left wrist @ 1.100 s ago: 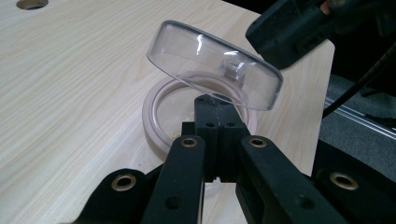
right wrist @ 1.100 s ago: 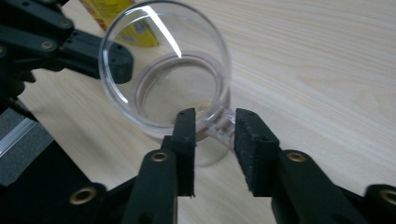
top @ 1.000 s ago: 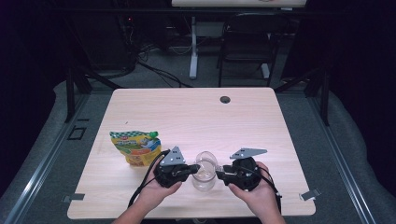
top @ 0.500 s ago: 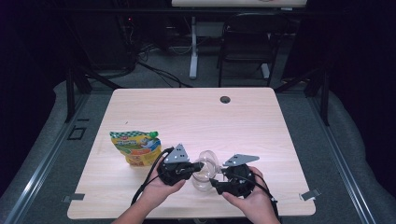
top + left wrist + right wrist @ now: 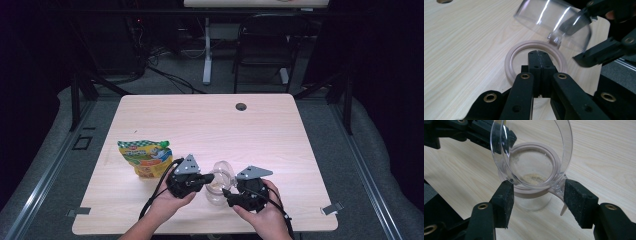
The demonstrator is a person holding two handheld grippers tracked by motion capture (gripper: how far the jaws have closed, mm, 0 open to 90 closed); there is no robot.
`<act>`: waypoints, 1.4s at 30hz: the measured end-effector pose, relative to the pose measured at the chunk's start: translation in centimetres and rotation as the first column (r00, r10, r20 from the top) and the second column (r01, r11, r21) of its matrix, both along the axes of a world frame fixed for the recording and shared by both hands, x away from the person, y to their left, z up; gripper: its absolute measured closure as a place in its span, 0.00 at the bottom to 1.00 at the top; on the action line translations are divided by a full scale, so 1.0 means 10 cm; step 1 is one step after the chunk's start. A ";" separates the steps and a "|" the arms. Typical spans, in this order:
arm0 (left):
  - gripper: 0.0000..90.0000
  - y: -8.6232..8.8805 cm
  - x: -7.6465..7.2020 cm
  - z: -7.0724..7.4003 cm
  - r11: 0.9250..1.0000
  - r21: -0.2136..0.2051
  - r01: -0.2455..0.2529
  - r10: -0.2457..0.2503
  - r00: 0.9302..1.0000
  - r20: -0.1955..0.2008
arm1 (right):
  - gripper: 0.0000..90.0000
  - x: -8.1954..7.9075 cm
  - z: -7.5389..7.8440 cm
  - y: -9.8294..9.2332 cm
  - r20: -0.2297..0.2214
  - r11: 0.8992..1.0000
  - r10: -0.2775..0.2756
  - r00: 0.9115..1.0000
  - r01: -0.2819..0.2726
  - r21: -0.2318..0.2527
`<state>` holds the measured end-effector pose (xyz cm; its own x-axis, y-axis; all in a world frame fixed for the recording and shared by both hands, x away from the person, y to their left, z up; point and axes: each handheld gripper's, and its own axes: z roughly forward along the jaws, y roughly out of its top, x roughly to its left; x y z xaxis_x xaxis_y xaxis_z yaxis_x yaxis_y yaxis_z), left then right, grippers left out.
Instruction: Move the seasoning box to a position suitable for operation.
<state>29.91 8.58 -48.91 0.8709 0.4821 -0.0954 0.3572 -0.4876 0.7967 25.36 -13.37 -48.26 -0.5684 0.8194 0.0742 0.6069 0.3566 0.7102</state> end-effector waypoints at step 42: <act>1.00 -0.07 -0.08 -0.15 1.000 -0.001 0.027 -0.027 0.999 -0.027 | 0.77 0.10 0.09 -0.37 0.002 0.993 -0.087 0.996 0.087 0.086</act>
<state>29.11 7.86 -50.37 0.8809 0.4580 -0.1191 0.3648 -0.4970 0.7873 26.39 -17.10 -47.31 -0.4958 0.8566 0.1430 0.6290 0.2406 0.7393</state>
